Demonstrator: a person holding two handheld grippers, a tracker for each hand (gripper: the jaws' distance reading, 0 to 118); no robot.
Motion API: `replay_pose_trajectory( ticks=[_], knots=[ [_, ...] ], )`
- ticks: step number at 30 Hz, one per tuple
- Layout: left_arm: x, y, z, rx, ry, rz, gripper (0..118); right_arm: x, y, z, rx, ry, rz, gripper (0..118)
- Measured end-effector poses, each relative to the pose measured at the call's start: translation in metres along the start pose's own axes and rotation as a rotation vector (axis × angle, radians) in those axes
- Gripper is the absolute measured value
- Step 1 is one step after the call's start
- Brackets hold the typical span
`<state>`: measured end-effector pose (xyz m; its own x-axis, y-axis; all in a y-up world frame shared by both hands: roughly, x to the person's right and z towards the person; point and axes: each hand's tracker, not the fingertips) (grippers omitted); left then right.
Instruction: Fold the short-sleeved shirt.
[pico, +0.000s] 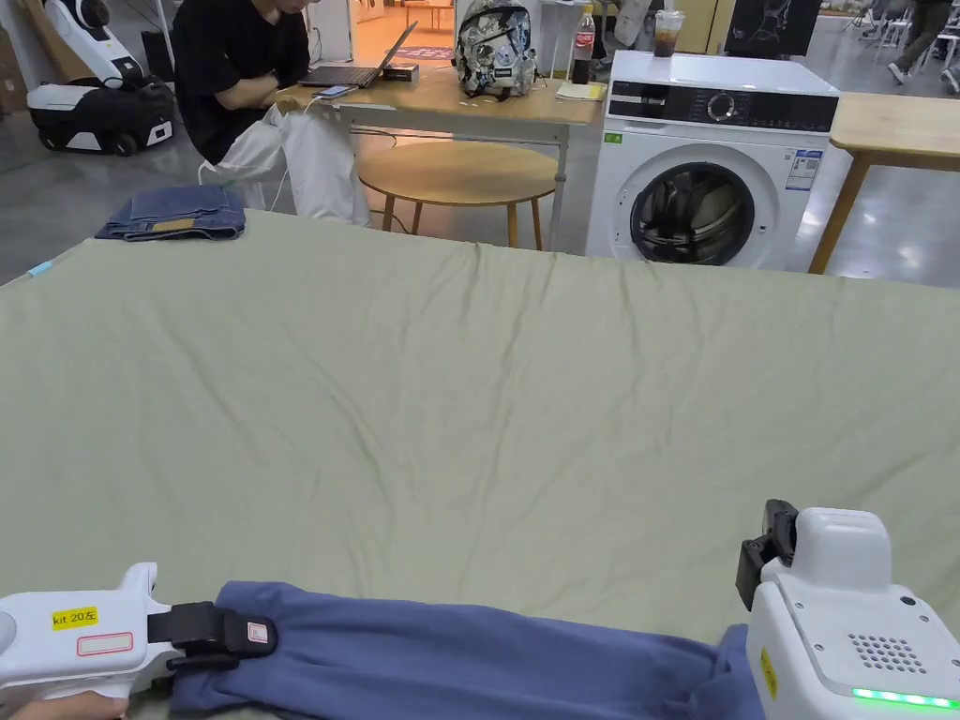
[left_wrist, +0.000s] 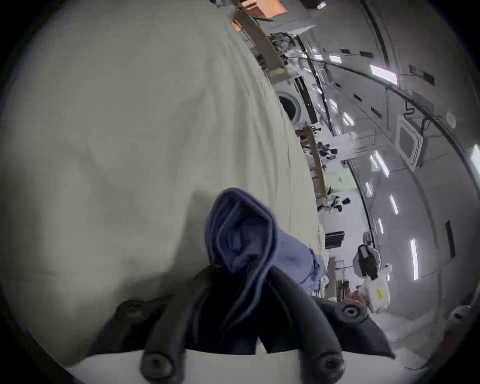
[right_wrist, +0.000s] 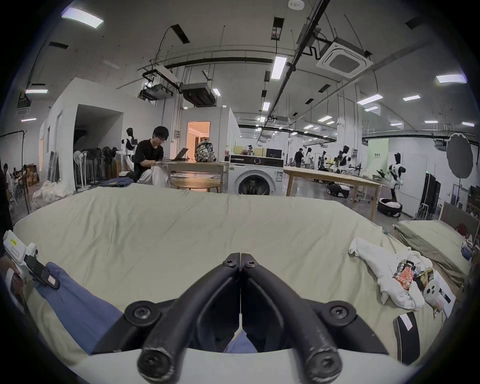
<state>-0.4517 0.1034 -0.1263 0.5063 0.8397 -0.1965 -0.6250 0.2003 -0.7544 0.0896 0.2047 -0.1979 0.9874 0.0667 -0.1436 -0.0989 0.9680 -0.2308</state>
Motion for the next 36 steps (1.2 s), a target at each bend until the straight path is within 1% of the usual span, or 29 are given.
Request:
replay_pose_trajectory(
  ticks=[1, 3, 4, 7, 9, 15, 18, 23, 24, 27, 28, 31, 34, 36],
  knots=[
    [0.008, -0.002, 0.003, 0.005, 0.016, -0.050, 4, 0.001, 0.001, 0.000, 0.003, -0.001, 0.000, 0],
    [0.018, -0.002, 0.011, 0.016, 0.001, -0.048, 3, 0.001, 0.002, 0.000, 0.008, 0.000, -0.001, 0],
    [0.003, 0.009, 0.013, 0.026, -0.006, -0.051, 3, 0.001, 0.003, 0.000, 0.010, 0.000, -0.001, 0],
    [0.023, 0.015, 0.030, 0.059, -0.018, -0.078, 2, 0.002, 0.006, -0.001, 0.012, 0.002, 0.000, 0],
    [0.041, 0.017, 0.041, 0.067, 0.021, -0.123, 2, 0.002, 0.007, -0.002, 0.013, 0.004, -0.001, 0],
    [0.062, 0.031, 0.091, 0.135, 0.168, -0.154, 2, 0.002, 0.011, -0.001, 0.030, 0.008, -0.005, 0],
    [0.079, 0.028, 0.103, 0.151, 0.238, -0.175, 2, 0.001, 0.011, 0.000, 0.041, 0.009, -0.008, 0],
    [0.106, 0.018, 0.103, 0.132, 0.184, -0.195, 2, 0.000, 0.011, -0.003, 0.034, 0.018, -0.020, 0],
    [0.098, 0.028, 0.103, 0.119, 0.163, -0.205, 2, 0.000, 0.011, -0.004, 0.031, 0.021, -0.023, 0],
    [0.111, 0.026, 0.091, 0.081, 0.068, -0.213, 2, 0.001, 0.010, -0.003, 0.028, 0.019, -0.025, 0],
    [0.127, 0.013, 0.079, 0.054, 0.018, -0.188, 2, 0.001, 0.009, -0.002, 0.027, 0.020, -0.027, 0],
    [0.144, 0.007, 0.052, 0.010, -0.033, -0.178, 2, 0.003, 0.008, -0.002, 0.023, 0.015, -0.030, 0],
    [0.158, -0.003, 0.018, -0.021, -0.072, -0.180, 2, 0.007, 0.006, 0.000, 0.018, 0.009, -0.031, 0],
    [0.165, -0.007, -0.009, -0.043, -0.063, -0.167, 2, 0.010, 0.005, 0.000, 0.013, 0.002, -0.030, 0]
  ],
)
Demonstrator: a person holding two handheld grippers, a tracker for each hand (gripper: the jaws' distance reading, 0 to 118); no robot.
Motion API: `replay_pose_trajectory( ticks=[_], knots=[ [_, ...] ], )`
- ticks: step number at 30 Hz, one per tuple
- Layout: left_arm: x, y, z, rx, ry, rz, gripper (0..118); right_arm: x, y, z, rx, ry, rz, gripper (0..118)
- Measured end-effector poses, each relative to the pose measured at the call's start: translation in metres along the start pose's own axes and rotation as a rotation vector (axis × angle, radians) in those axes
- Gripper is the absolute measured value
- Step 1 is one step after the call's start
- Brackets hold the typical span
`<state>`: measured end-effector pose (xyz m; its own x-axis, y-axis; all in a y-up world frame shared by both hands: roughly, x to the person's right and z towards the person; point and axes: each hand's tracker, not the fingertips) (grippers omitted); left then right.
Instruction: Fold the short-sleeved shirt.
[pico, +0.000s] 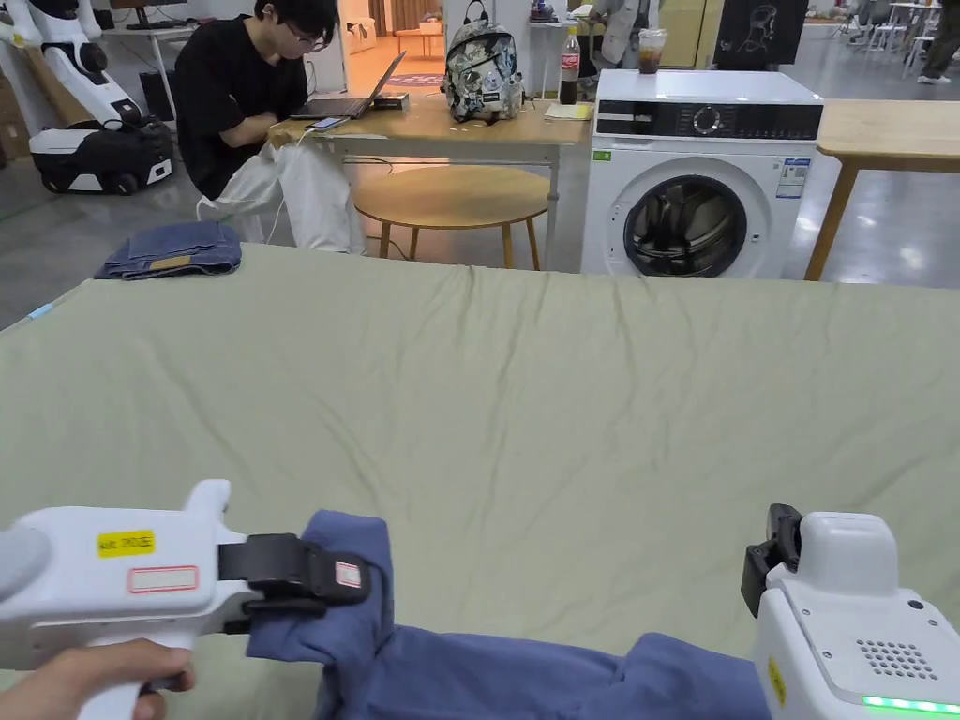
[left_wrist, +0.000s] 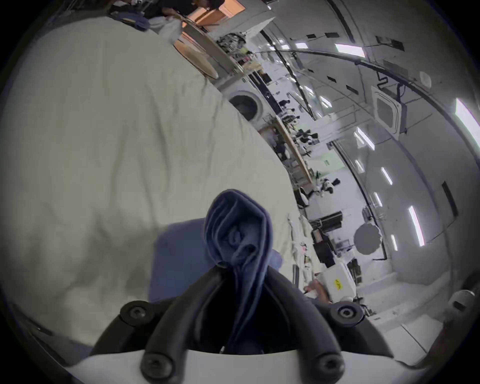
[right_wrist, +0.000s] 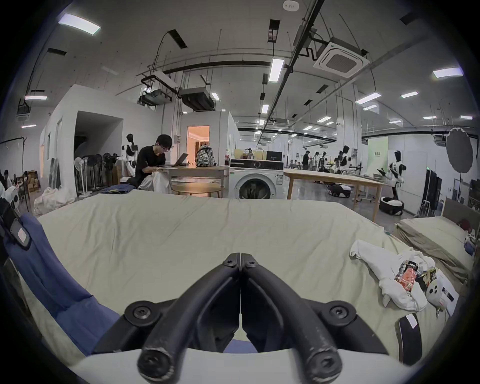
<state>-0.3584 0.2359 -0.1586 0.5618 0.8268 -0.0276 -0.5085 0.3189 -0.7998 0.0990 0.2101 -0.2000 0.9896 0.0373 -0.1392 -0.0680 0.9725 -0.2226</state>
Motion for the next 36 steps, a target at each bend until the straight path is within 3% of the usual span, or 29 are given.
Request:
replay_pose_trajectory(
  ticks=[10, 17, 18, 22, 23, 26, 27, 29, 30, 36],
  knots=[
    [0.004, -0.026, -0.146, -0.179, 0.263, -0.033, 2, 0.018, -0.008, 0.004, -0.035, -0.038, 0.004, 0],
    [0.018, -0.051, -0.183, -0.190, 0.396, -0.095, 4, 0.026, -0.012, 0.004, -0.058, -0.055, -0.005, 0],
    [0.020, -0.052, -0.182, -0.189, 0.389, -0.097, 9, 0.027, -0.012, 0.004, -0.060, -0.056, -0.006, 0],
    [0.035, -0.051, -0.165, -0.196, 0.325, -0.115, 68, 0.030, -0.014, 0.005, -0.064, -0.058, 0.002, 0],
    [0.038, -0.050, -0.159, -0.195, 0.312, -0.122, 68, 0.031, -0.014, 0.005, -0.065, -0.058, 0.002, 0],
    [0.043, -0.040, -0.141, -0.192, 0.250, -0.136, 66, 0.033, -0.014, 0.006, -0.065, -0.061, 0.001, 0],
    [0.044, -0.037, -0.136, -0.192, 0.233, -0.139, 59, 0.034, -0.014, 0.007, -0.065, -0.061, -0.002, 0],
    [0.042, -0.031, -0.127, -0.146, 0.243, -0.172, 27, 0.035, -0.015, 0.007, -0.067, -0.062, -0.011, 0],
    [0.040, -0.030, -0.125, -0.139, 0.251, -0.178, 18, 0.035, -0.016, 0.007, -0.068, -0.063, -0.018, 0],
    [0.015, -0.037, -0.151, -0.170, 0.361, -0.187, 8, 0.033, -0.020, 0.009, -0.081, -0.060, -0.026, 0]
  ],
)
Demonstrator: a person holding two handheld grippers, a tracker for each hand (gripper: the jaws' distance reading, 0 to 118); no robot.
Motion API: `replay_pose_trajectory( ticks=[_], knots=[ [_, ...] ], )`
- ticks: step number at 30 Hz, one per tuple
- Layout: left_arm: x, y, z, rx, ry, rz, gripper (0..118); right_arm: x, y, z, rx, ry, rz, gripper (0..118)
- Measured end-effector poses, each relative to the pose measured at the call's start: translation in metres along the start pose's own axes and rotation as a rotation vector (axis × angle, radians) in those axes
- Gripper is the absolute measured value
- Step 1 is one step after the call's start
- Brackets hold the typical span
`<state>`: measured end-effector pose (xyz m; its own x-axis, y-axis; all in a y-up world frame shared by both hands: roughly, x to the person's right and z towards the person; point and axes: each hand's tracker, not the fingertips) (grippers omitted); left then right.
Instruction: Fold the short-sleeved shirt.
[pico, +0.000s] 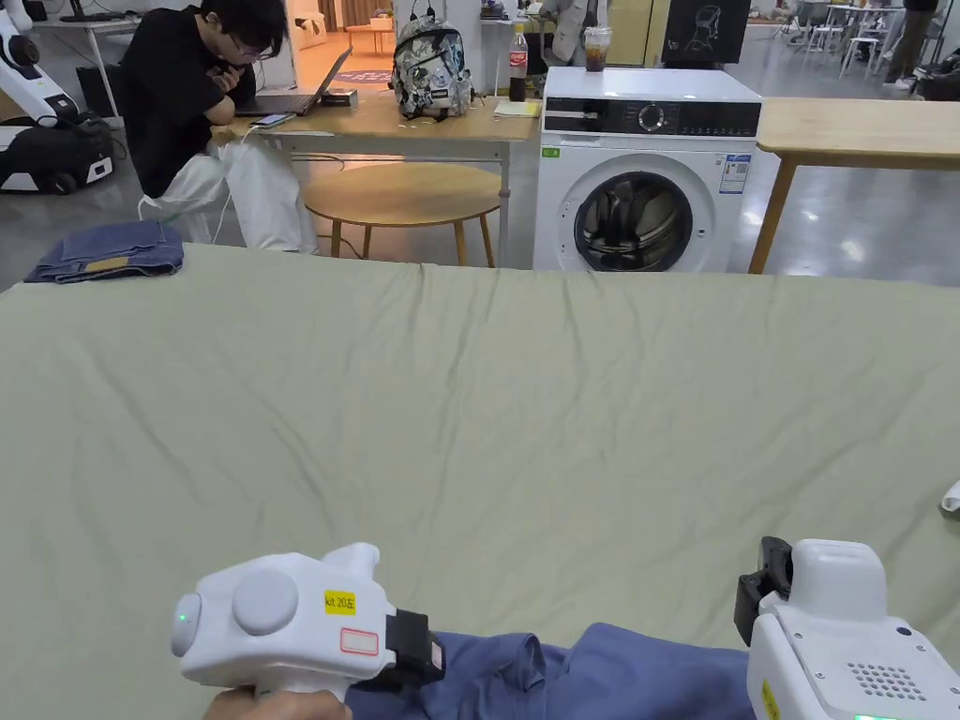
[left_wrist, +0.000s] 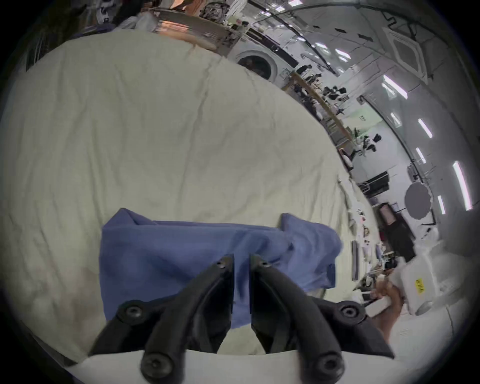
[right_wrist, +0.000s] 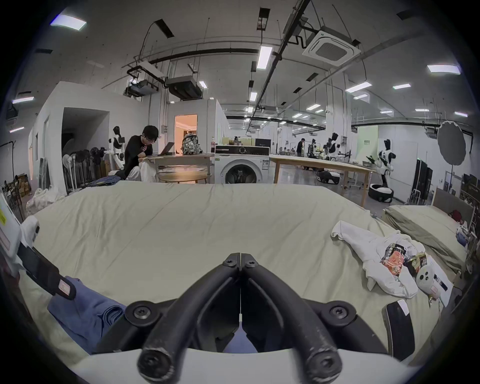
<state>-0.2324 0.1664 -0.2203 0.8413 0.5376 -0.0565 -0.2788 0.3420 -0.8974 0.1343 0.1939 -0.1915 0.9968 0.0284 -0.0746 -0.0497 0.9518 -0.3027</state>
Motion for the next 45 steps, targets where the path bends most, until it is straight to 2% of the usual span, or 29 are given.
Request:
replay_pose_trajectory(
  ticks=[7, 10, 13, 15, 20, 21, 23, 25, 27, 30, 33, 37, 39, 42, 45],
  knots=[
    [-0.008, -0.025, -0.055, -0.121, -0.304, 0.056, 5, -0.001, -0.006, 0.001, -0.014, 0.006, 0.007, 0],
    [-0.011, -0.032, -0.069, -0.118, -0.252, 0.044, 4, -0.001, -0.008, 0.001, -0.018, 0.006, 0.011, 0],
    [-0.021, -0.036, -0.073, -0.096, -0.309, 0.117, 4, 0.000, -0.008, 0.002, -0.020, 0.004, 0.004, 0],
    [-0.022, -0.037, -0.073, -0.095, -0.294, 0.101, 4, 0.000, -0.008, 0.002, -0.021, 0.003, 0.000, 0],
    [-0.011, -0.037, -0.035, -0.091, -0.295, 0.077, 5, 0.000, -0.007, 0.003, -0.019, 0.004, -0.002, 0],
    [-0.013, -0.035, -0.021, -0.067, -0.287, 0.056, 11, 0.000, -0.006, 0.003, -0.016, 0.007, 0.000, 0],
    [-0.021, -0.033, 0.004, -0.011, -0.298, 0.035, 38, 0.000, -0.005, 0.003, -0.010, 0.007, 0.003, 0],
    [-0.022, -0.034, 0.040, 0.063, -0.312, 0.046, 55, 0.000, -0.004, 0.003, -0.001, 0.012, 0.004, 0],
    [-0.037, -0.034, 0.065, 0.139, -0.275, 0.048, 57, -0.001, -0.003, 0.003, 0.010, 0.013, 0.006, 0],
    [-0.079, -0.026, 0.079, 0.189, -0.220, 0.042, 67, -0.002, -0.002, 0.003, 0.022, 0.021, 0.001, 0],
    [-0.104, -0.029, 0.086, 0.167, -0.196, 0.069, 71, -0.005, -0.001, 0.002, 0.021, 0.025, -0.002, 0],
    [-0.149, -0.033, 0.061, 0.121, -0.215, 0.151, 74, -0.007, -0.002, 0.001, 0.018, 0.029, 0.001, 0],
    [-0.158, -0.038, 0.046, 0.075, -0.272, 0.199, 74, -0.008, -0.003, 0.001, 0.014, 0.030, 0.000, 0],
    [-0.149, -0.045, 0.033, 0.115, -0.426, 0.216, 74, -0.009, -0.004, 0.000, 0.008, 0.030, 0.002, 0],
    [-0.151, -0.042, 0.009, 0.076, -0.471, 0.198, 74, -0.010, -0.006, -0.001, 0.001, 0.030, 0.000, 0]
  ],
)
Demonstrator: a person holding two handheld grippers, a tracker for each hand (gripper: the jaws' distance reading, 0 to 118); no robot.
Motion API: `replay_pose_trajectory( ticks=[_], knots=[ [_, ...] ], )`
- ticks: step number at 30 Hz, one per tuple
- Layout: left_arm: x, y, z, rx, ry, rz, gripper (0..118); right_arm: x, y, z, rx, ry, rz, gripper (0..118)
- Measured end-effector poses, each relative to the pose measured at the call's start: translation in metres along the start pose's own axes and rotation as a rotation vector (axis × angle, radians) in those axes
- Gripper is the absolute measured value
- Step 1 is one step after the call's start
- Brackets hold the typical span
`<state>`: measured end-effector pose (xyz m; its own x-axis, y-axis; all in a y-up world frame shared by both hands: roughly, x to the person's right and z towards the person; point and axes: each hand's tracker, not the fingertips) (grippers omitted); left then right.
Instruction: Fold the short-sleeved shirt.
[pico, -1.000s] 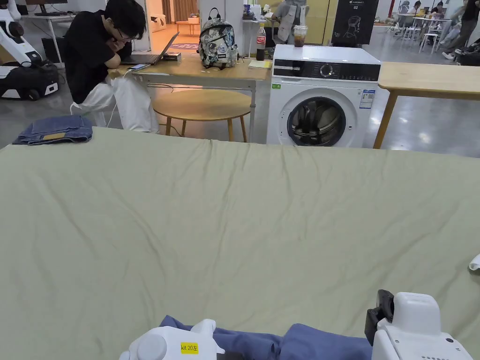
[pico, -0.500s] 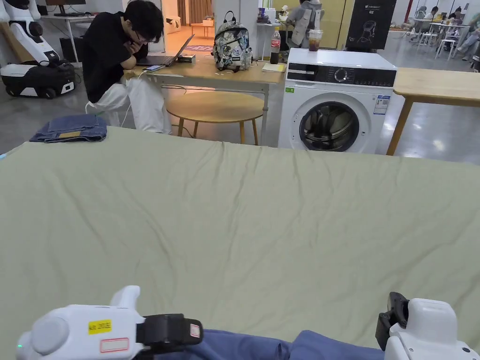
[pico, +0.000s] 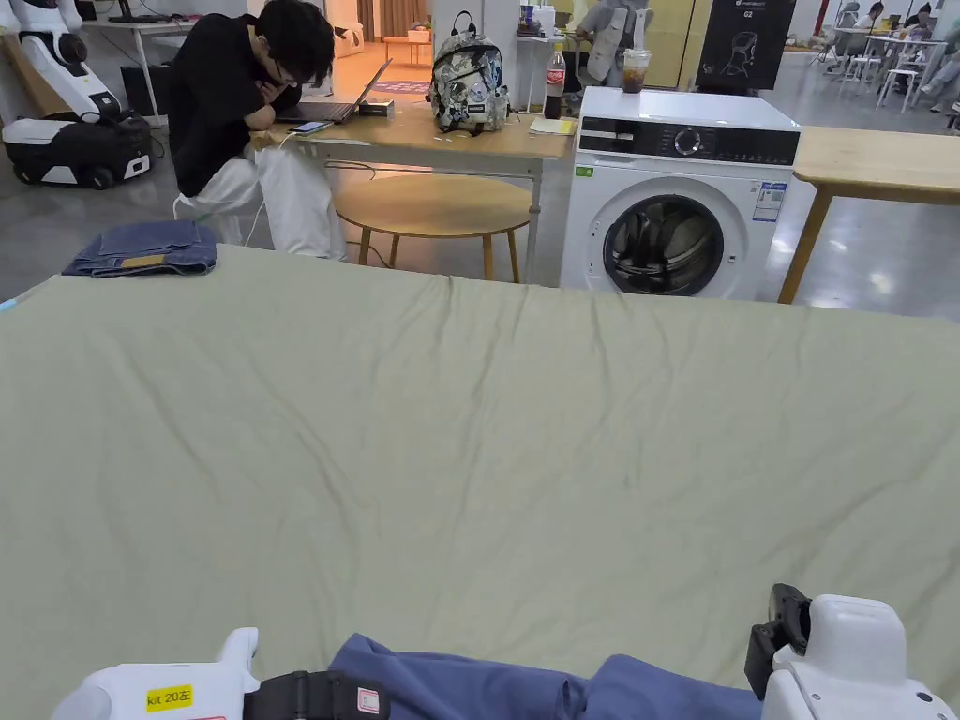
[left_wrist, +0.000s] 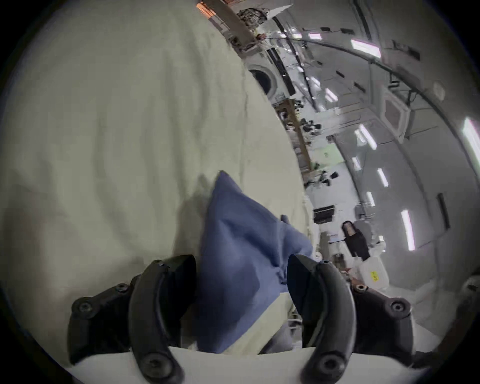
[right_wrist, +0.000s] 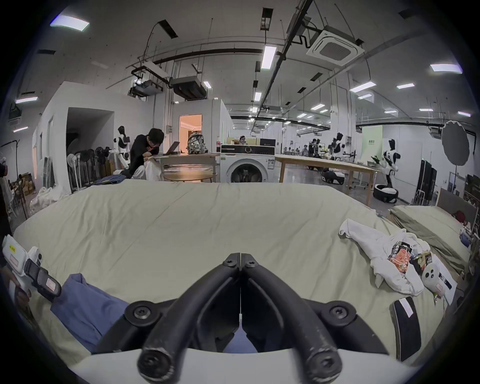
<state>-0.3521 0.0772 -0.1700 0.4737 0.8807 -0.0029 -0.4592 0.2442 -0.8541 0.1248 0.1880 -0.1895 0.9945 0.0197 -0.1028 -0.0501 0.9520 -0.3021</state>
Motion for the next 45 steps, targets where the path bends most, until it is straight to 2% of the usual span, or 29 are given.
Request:
replay_pose_trajectory(
  ticks=[1, 2, 3, 4, 6, 8, 11, 13, 18, 22, 26, 30, 36, 45],
  knots=[
    [0.000, 0.000, -0.005, 0.007, 0.014, -0.005, 67, 0.000, 0.000, 0.000, -0.002, 0.000, 0.001, 0],
    [-0.001, 0.000, -0.008, 0.007, 0.032, -0.007, 52, 0.000, 0.000, 0.000, -0.003, 0.000, 0.002, 0],
    [-0.003, -0.002, -0.012, 0.009, 0.079, -0.005, 28, 0.000, 0.000, 0.001, -0.003, -0.001, 0.004, 0],
    [-0.008, -0.003, -0.011, 0.015, 0.104, 0.017, 10, 0.000, 0.000, 0.001, -0.002, -0.001, 0.003, 0],
    [-0.012, -0.005, -0.004, 0.038, 0.004, 0.073, 8, 0.000, 0.000, 0.001, -0.002, -0.002, 0.005, 0],
    [-0.006, -0.004, 0.006, 0.065, 0.040, 0.035, 6, 0.001, 0.002, 0.001, 0.000, -0.004, 0.008, 0],
    [0.014, -0.004, 0.022, 0.059, 0.023, -0.012, 5, 0.001, 0.003, 0.000, 0.000, -0.001, 0.009, 0],
    [0.030, -0.001, 0.040, 0.095, 0.076, -0.071, 5, -0.001, 0.004, -0.001, 0.000, 0.002, 0.014, 0],
    [0.044, 0.014, 0.104, 0.166, 0.134, -0.100, 5, -0.005, 0.004, -0.002, 0.000, 0.015, 0.017, 0],
    [0.074, 0.019, 0.141, 0.201, 0.332, -0.158, 5, -0.011, 0.003, -0.002, 0.000, 0.028, 0.022, 0],
    [0.107, 0.013, 0.137, 0.189, 0.420, -0.192, 5, -0.016, 0.001, -0.003, -0.004, 0.036, 0.014, 0],
    [0.155, -0.004, 0.109, 0.154, 0.393, -0.246, 5, -0.018, -0.002, -0.002, -0.011, 0.040, 0.001, 0],
    [0.181, -0.001, 0.072, 0.097, 0.340, -0.311, 5, -0.016, -0.001, 0.001, -0.006, 0.036, 0.004, 0],
    [0.228, -0.011, -0.016, -0.057, 0.422, -0.462, 5, -0.005, 0.005, 0.009, 0.006, 0.012, 0.009, 0]
  ],
)
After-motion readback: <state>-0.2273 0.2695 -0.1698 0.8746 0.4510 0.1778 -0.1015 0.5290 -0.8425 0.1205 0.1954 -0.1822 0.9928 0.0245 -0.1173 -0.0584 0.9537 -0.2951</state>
